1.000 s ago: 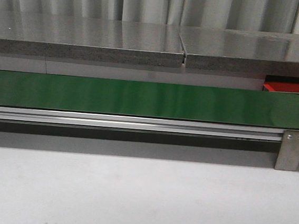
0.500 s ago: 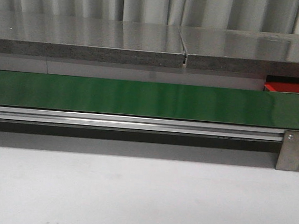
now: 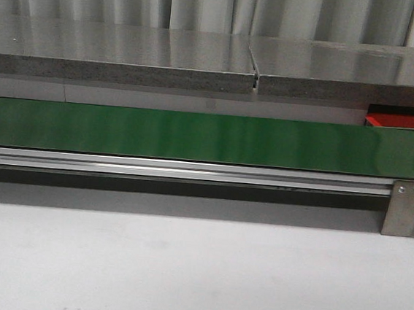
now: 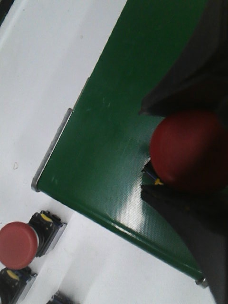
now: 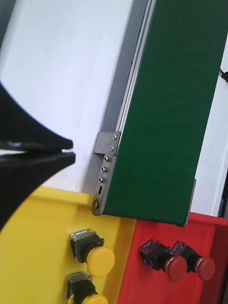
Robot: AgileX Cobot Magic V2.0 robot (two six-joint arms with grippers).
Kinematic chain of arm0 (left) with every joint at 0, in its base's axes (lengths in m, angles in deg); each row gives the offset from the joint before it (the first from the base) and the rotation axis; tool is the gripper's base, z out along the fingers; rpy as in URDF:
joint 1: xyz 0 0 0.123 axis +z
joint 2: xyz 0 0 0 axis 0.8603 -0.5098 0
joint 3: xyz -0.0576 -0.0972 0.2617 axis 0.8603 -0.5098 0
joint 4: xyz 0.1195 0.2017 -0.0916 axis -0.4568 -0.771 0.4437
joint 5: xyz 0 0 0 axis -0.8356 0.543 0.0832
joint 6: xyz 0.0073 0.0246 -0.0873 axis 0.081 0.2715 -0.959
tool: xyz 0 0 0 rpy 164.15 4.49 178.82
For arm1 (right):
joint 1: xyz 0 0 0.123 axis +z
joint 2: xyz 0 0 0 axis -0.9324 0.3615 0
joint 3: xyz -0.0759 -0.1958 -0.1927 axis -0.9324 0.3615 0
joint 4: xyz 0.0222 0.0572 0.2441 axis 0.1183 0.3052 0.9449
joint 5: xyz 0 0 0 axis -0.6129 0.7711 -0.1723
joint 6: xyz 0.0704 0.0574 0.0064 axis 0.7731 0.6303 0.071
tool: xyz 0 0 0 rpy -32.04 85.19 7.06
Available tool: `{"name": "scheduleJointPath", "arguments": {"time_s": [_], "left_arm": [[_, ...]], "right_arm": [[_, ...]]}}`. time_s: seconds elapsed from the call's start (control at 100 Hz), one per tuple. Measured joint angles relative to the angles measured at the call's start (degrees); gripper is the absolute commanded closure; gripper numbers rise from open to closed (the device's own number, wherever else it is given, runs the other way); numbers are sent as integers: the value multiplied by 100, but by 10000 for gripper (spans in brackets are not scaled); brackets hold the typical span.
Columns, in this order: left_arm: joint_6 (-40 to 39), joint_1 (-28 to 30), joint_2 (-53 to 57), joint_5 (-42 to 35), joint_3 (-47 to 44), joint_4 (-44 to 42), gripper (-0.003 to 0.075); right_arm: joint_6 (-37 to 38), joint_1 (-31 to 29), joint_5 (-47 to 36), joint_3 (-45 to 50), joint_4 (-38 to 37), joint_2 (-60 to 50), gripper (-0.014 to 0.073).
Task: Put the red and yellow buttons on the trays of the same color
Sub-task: 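Set the red button on the belt's start and open the left gripper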
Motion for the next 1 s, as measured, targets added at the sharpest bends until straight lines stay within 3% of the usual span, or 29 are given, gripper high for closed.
{"name": "scheduleJointPath", "arguments": {"time_s": [0.73,0.8,0.87,1.0], "left_arm": [[0,0,-23,-190,-128,45,733],[0,0,-61,-179,-128,45,685],[0,0,-101,-156,-128,45,582],[43,0,-101,-137,-128,67,270]], "right_arm": [[0,0,0,0,0,0,662],[0,0,0,0,0,0,662],[0,0,0,0,0,0,662],[0,0,0,0,0,0,662]]}}
